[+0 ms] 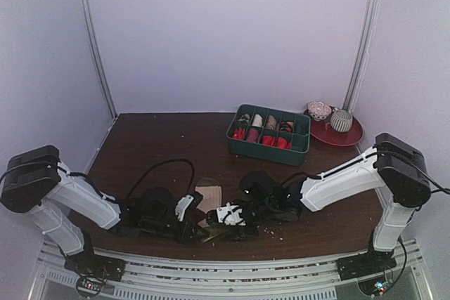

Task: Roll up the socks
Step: Roll a pair of socks at the center of the board.

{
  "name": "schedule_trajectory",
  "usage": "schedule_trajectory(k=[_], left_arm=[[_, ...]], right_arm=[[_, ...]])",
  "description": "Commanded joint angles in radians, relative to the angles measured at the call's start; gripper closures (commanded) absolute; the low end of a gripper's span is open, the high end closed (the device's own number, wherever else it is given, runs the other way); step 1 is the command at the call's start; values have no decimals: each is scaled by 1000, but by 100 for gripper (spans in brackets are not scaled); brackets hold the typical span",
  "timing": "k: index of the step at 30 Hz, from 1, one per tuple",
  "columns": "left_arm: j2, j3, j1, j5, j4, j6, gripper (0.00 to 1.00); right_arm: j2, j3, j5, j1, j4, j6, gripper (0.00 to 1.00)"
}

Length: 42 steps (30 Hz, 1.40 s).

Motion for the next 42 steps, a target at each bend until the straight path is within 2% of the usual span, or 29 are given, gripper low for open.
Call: schedule_trajectory(k=[1, 7, 13, 14, 15, 18, 19, 22, 26, 28, 31, 33, 37, 42], left_arm=[[51, -65, -2, 61, -206, -30, 100], [58, -70, 1, 77, -196, -12, 100], [69, -17, 8, 41, -268, 66, 100], [70, -2, 11, 30, -285, 80, 100], [67, 11, 12, 16, -302, 97, 99], [30, 43, 13, -60, -366, 142, 79], [-14, 48, 13, -100, -388, 154, 70], [-172, 48, 13, -219, -437, 212, 54], [-400, 1, 11, -339, -442, 261, 46], [-491, -48, 1, -367, -387, 287, 37], [-561, -113, -71, -427, -246, 345, 36], [-541, -132, -139, -467, -161, 394, 36], [-368, -110, -214, -457, -34, 469, 38], [-234, -64, -230, -450, 39, 529, 38]], right_arm=[[60, 34, 56, 5, 19, -67, 41], [112, 22, 144, 5, 46, -85, 43], [137, 85, 56, 5, -87, 26, 78], [146, 106, 31, 4, -127, 61, 81], [154, 125, 4, 6, -174, 96, 82], [174, 158, -66, 5, -299, 205, 82], [181, 169, -83, 4, -344, 237, 83], [212, 199, -173, -5, -460, 334, 83], [268, 251, -278, -33, -589, 421, 82], [304, 278, -315, -51, -616, 468, 82], [373, 333, -373, -85, -649, 536, 83], [413, 352, -390, -105, -656, 563, 83], [472, 393, -383, -133, -701, 567, 83], [495, 406, -377, -141, -706, 569, 83]])
